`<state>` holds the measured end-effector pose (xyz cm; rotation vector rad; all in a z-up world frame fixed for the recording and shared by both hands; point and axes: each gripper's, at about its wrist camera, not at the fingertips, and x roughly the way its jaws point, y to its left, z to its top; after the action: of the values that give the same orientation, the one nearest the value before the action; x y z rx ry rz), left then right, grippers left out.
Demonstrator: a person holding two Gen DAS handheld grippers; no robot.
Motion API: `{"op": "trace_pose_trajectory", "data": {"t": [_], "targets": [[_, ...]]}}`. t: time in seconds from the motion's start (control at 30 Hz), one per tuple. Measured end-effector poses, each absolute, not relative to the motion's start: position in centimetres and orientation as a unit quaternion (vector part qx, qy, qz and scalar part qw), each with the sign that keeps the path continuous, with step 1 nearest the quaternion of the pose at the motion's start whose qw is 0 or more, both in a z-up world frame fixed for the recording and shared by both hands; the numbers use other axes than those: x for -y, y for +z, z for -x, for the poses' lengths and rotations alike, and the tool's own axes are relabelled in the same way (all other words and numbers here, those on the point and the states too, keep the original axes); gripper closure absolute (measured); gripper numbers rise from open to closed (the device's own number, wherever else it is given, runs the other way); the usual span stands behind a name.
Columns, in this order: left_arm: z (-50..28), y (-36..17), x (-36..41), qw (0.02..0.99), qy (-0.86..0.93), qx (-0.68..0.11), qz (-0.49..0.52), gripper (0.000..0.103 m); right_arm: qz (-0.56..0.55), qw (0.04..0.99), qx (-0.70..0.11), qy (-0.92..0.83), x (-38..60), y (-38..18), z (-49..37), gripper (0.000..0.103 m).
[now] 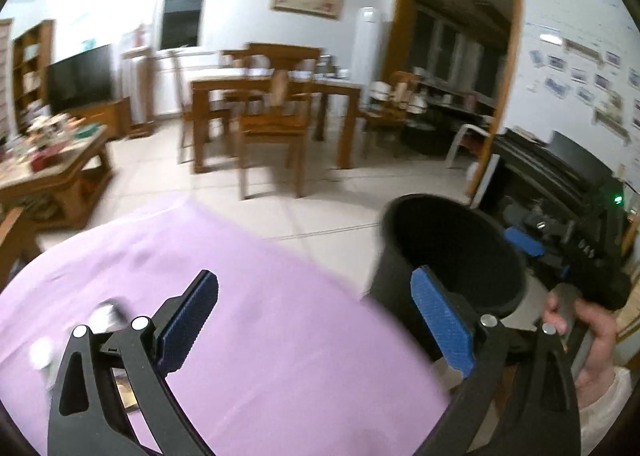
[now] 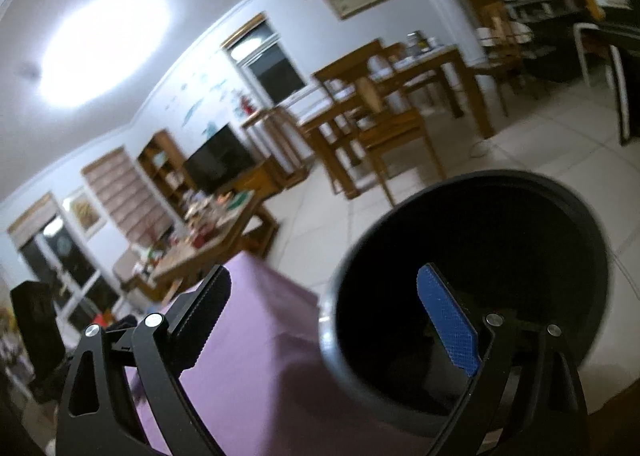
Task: Collect trash
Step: 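Move both tools back over the table toward the gum pack and spray bottle, then grasp the green gum pack with the left tool while the right tool grasps the purple spray bottle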
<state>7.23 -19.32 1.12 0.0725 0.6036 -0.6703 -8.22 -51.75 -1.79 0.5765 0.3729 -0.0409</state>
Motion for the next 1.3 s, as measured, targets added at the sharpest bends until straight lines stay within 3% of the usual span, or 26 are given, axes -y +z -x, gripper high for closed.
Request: {"op": "trace_pose_trajectory", "data": {"t": [0.17,0.27,0.33,0.4,0.5,0.67,0.73,0.77,0.87,0.97,1.2,1.3], "targets": [[-8.3,0.3,11.8,0.914,-0.264,-0.308,-0.012,0.007,-0.236,0.946,-0.217,0.039,44.8,-0.9,4.2,0.011],[-8.6,-0.5,7.1,0.919,-0.228,-0.321,0.004,0.009,-0.206,0.944,-0.246,0.082,39.5,-0.5,1.8,0.025],[-9.1,-1.1,4.6,0.918,-0.212,-0.334,0.010,0.016,-0.189,0.939,-0.266,0.112,35.9,-0.4,0.3,0.036],[-9.8,-2.1,3.1,0.913,-0.200,-0.356,0.006,0.028,-0.167,0.933,-0.285,0.144,31.4,-0.2,-1.3,0.040],[-10.5,-3.8,2.0,0.903,-0.191,-0.384,-0.004,0.039,-0.148,0.923,-0.306,0.182,26.2,-0.1,-3.0,0.040],[-11.0,-5.5,1.2,0.893,-0.195,-0.406,-0.021,0.043,-0.116,0.904,-0.348,0.219,19.1,0.1,-6.2,0.040],[-11.0,-5.7,0.5,0.893,-0.193,-0.406,-0.020,0.047,-0.099,0.897,-0.367,0.225,16.5,-0.4,-7.3,0.040],[-11.2,-5.8,0.3,0.892,-0.188,-0.410,-0.021,0.054,-0.093,0.895,-0.373,0.227,16.2,-0.6,-7.8,0.040],[-11.4,-6.6,-0.2,0.884,-0.207,-0.419,-0.006,0.056,-0.074,0.886,-0.398,0.228,13.5,-1.3,-9.7,0.040],[-11.2,-7.1,0.4,0.885,-0.196,-0.422,-0.039,0.068,-0.057,0.875,-0.428,0.218,11.0,-2.5,-11.3,0.040],[-11.2,-7.0,-0.6,0.883,-0.199,-0.425,-0.015,0.075,-0.026,0.859,-0.468,0.207,7.4,-5.2,-13.5,0.061],[-11.0,-6.9,-0.6,0.883,-0.200,-0.424,-0.013,0.075,0.005,0.863,-0.463,0.200,5.7,-5.4,-13.9,0.063]]}}
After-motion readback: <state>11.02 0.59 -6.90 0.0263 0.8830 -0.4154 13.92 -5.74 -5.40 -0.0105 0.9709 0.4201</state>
